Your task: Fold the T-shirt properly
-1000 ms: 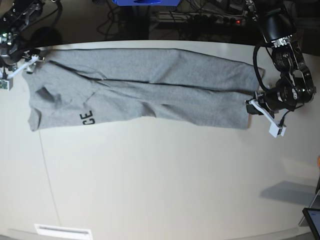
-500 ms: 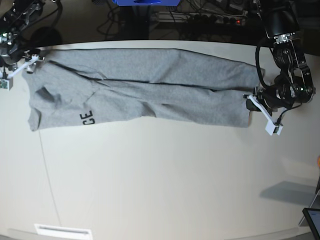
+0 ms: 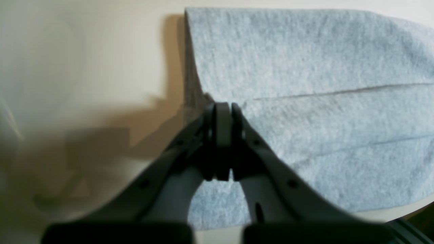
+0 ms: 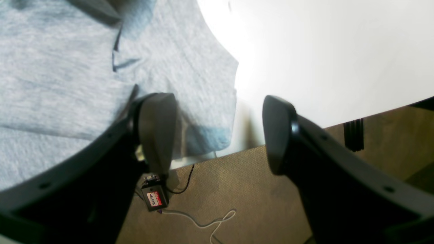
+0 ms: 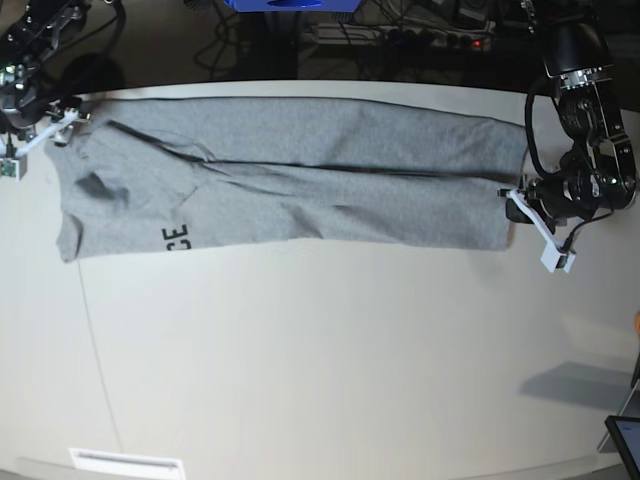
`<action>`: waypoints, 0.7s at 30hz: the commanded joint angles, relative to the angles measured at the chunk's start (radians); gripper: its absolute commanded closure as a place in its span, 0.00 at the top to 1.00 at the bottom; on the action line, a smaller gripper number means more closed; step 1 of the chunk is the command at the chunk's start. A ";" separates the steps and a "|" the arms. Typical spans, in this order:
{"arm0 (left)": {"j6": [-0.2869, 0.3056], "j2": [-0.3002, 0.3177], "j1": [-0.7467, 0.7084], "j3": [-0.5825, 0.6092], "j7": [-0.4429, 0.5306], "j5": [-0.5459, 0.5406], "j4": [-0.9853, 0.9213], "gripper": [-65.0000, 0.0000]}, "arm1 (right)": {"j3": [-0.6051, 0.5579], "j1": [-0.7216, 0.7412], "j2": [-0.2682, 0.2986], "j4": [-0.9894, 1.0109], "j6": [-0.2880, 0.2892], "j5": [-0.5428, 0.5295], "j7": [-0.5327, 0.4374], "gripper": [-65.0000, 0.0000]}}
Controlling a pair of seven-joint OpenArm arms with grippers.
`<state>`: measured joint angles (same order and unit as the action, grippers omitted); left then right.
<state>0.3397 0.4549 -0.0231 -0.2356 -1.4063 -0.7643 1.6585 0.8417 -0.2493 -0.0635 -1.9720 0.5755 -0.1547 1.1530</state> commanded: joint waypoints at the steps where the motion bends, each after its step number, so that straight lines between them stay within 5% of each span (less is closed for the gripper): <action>1: -0.001 0.023 0.010 -0.006 0.010 -0.008 0.024 0.02 | 0.000 0.006 0.011 -0.014 -0.001 -0.006 -0.011 0.58; 9: -0.001 0.043 -0.042 -0.012 0.010 -0.010 0.180 0.33 | 0.000 0.008 0.012 -0.014 -0.001 -0.006 -0.011 0.59; 18: -0.001 -0.008 0.041 -0.012 0.010 -0.005 0.062 0.30 | 0.000 0.006 0.011 -0.014 -0.001 -0.006 -0.009 0.58; 21: -0.003 -0.021 0.059 -0.012 0.010 -0.005 0.025 0.10 | 0.000 0.003 0.011 -0.014 -0.001 -0.006 -0.009 0.58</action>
<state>0.3397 0.4133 0.0166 -0.2409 -1.4075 -0.7612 1.6695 0.8398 -0.2481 -0.0639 -1.9720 0.5755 -0.1543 1.1538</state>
